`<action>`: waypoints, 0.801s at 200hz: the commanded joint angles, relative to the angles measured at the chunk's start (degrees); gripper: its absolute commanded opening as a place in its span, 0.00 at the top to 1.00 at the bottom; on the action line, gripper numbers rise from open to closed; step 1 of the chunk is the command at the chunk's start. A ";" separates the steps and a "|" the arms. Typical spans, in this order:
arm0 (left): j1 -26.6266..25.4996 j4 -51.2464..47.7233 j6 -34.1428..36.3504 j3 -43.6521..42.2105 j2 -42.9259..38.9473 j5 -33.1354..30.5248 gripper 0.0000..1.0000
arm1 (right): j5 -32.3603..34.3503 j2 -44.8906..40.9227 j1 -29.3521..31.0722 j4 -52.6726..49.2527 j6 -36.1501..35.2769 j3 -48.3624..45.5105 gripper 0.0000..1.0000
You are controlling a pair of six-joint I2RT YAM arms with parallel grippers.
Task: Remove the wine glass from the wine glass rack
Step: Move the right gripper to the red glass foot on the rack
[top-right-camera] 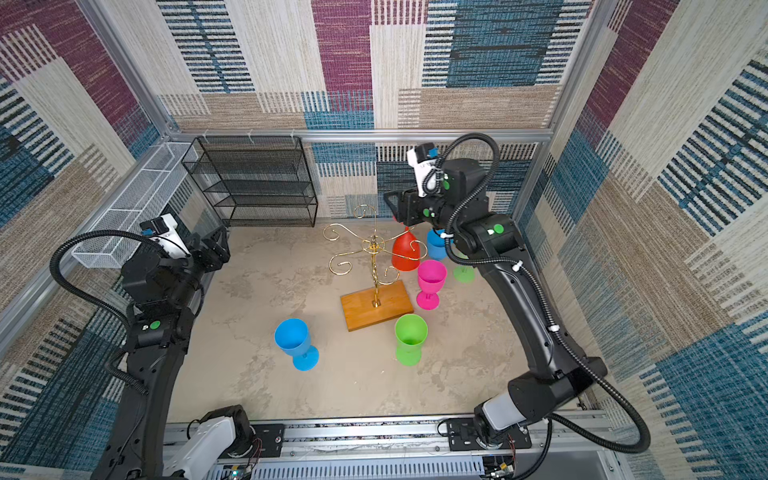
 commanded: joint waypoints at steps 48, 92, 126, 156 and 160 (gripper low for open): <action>0.00 7.31 -2.59 -0.60 0.65 6.95 0.22 | -16.94 -6.59 -16.51 17.03 11.78 -20.76 0.43; -0.07 7.66 -2.57 -0.70 0.84 7.29 0.22 | -22.55 -4.18 -18.19 22.32 14.84 -24.73 0.42; -0.04 7.88 -2.98 -0.81 0.92 7.50 0.22 | -25.53 -1.70 -18.17 25.21 16.89 -24.50 0.42; -0.03 8.02 -3.20 -0.81 1.17 7.50 0.22 | -28.03 0.76 -18.19 25.04 16.86 -23.10 0.43; -0.03 8.03 -3.25 -0.81 1.18 7.56 0.22 | -28.14 1.03 -18.19 25.07 16.94 -23.01 0.43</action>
